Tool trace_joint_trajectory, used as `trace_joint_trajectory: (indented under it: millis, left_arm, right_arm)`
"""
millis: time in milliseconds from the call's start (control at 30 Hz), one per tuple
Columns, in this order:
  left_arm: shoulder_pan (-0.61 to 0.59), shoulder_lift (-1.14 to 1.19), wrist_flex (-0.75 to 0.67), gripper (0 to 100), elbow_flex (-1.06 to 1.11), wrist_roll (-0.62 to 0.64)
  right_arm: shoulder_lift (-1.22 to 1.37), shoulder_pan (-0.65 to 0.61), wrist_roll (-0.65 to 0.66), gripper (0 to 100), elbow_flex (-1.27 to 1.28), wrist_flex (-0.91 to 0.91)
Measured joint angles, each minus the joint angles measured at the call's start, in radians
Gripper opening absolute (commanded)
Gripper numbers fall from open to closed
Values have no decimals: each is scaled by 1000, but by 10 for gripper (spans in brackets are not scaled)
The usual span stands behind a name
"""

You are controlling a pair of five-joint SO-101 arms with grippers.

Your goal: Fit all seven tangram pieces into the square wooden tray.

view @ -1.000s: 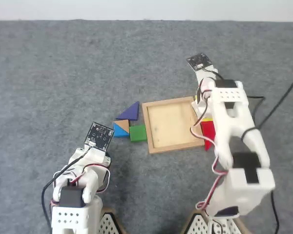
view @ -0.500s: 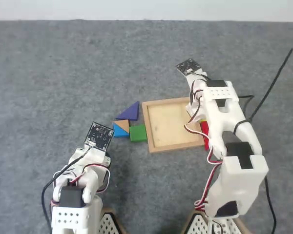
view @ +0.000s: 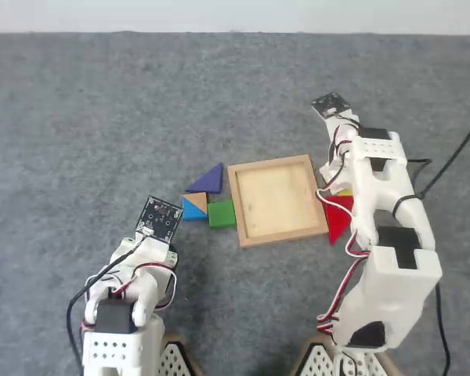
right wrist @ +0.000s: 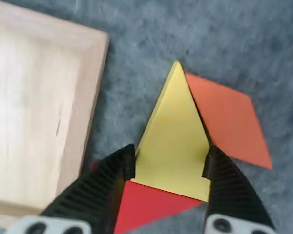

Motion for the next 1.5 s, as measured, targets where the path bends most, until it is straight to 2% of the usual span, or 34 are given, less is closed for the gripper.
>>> trace_joint_trajectory:
  millis: [167,400,633,767,900,1067,1400,1500]
  left_arm:
    - [0,0,0,65,0,0]
    - [0,0,0,65,0,0]
    - [0,0,0,65,0,0]
    - [0,0,0,65,0,0]
    - [0,0,0,65,0,0]
    - [0,0,0,65,0,0]
    - [0,0,0,65,0,0]
    - [0,0,0,65,0,0]
  right_arm:
    - [0,32,29,235,-5,38]
    - [-12,172,40,234,8,63]
    - [-261,198,63,236,319,-46]
    - [-425,207,106,308,463,-63]
    - [-470,198,186,367,482,-54]
    - [-454,198,276,365,468,-54]
    - [-166,199,471,364,282,-11]
    - [-149,218,488,340,278,-6]
